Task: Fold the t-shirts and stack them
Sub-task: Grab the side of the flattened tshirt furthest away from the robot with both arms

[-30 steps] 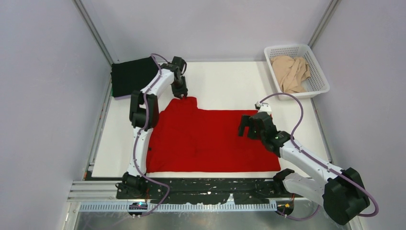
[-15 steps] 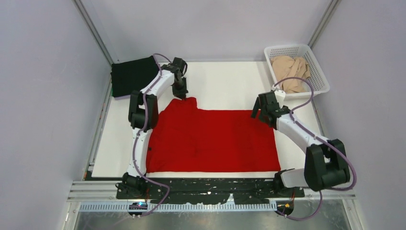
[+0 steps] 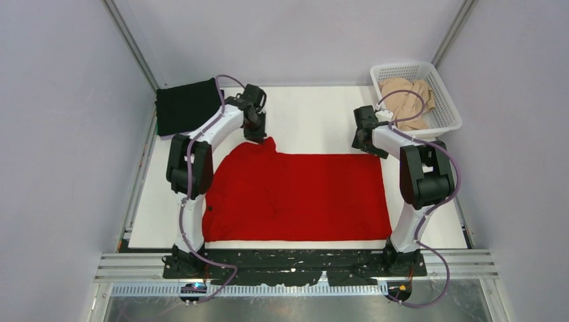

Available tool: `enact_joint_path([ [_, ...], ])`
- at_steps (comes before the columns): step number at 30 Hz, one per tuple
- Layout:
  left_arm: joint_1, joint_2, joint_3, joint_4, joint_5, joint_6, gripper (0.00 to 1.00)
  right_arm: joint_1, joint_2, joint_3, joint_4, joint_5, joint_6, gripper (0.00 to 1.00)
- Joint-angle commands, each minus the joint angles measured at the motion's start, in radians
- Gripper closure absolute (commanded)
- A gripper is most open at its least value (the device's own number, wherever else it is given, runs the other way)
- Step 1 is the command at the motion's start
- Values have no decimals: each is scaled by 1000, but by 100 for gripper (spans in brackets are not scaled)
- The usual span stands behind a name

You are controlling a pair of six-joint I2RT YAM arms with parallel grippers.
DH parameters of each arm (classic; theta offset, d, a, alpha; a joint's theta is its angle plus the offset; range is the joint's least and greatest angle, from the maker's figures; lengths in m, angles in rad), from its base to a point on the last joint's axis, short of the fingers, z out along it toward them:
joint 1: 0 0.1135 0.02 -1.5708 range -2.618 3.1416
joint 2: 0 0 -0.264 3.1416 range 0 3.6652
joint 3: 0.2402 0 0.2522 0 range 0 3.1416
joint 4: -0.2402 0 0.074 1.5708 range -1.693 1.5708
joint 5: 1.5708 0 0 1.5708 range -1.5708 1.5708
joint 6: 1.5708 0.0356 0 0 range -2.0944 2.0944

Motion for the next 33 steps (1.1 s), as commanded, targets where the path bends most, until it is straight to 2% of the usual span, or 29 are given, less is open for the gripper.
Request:
enact_joint_path([
  [1, -1, -73, -51, 48, 24, 19, 100, -5, 44, 66, -58, 54, 54, 12],
  [6, -15, -121, -91, 53, 21, 22, 100, -5, 50, 39, -78, 42, 72, 14],
  [10, -27, -175, -133, 69, 17, 22, 100, -4, 18, -10, -77, 35, 85, 27],
  [13, -34, -209, -166, 82, 14, 24, 100, -5, -10, -37, -67, 58, 88, 43],
  [21, -51, -283, -258, 112, -21, 32, 100, -6, -31, -74, 10, 37, 84, 68],
  [24, -53, -296, -278, 120, -18, 33, 100, -5, -40, -81, 42, 29, 67, 81],
  [30, -64, -340, -323, 138, -23, 38, 100, -3, -106, -120, 123, -8, 8, 94],
  [33, -70, -373, -356, 146, -30, 39, 100, 6, -150, -166, 150, -14, -16, 95],
])
